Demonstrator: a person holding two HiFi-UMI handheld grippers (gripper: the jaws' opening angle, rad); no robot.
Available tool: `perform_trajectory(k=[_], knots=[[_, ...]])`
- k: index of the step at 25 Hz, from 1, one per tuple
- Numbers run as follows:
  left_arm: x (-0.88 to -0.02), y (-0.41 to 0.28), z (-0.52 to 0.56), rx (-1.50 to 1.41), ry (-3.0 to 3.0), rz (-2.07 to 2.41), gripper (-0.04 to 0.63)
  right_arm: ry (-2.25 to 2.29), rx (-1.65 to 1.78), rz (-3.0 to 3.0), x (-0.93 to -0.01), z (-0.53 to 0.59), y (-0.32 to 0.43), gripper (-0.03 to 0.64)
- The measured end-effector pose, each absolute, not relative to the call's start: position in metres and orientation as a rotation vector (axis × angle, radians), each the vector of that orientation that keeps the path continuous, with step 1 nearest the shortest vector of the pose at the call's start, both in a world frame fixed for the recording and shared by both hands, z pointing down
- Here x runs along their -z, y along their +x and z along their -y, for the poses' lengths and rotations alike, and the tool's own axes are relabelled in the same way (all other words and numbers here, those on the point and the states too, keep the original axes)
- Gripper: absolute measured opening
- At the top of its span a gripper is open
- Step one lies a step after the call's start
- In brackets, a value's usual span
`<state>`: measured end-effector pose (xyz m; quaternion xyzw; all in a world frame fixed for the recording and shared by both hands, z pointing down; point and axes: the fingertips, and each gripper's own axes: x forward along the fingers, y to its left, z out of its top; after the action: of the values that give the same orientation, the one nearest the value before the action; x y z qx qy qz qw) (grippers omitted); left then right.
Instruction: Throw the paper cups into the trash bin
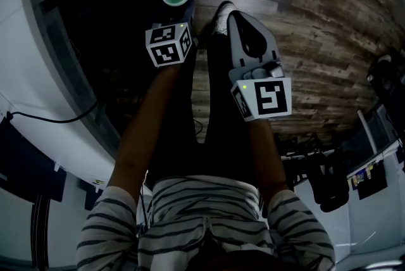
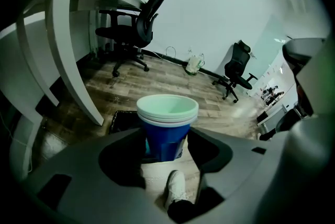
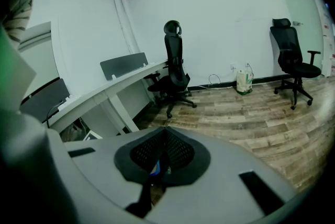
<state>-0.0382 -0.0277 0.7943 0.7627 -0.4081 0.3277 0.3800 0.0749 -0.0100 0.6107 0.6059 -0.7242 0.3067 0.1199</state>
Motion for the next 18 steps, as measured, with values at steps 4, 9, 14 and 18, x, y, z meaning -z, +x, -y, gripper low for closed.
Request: perform_trajectory(k=[4,9,14,18], knots=[[-0.813,-0.036,0.031,-0.868,1.941,1.031,0.267,1.774,-0.906,2.108,-0.618,0.007,0.078,0.017],[-0.834,-0.036,0.033,-0.894,1.930,1.002,0.267,1.777,-0.922,2.088,-0.626,0.003,0.081,0.017],[-0.854,-0.039,0.035,-0.933,1.924,0.989,0.267,1.783,-0.926,2.079,-0.631,0.002,0.083,0.017],[-0.870,-0.041,0.035,-0.989,1.922,0.980,0.267,1.781,-0.925,2.072,-0.636,0.002,0.083,0.017]])
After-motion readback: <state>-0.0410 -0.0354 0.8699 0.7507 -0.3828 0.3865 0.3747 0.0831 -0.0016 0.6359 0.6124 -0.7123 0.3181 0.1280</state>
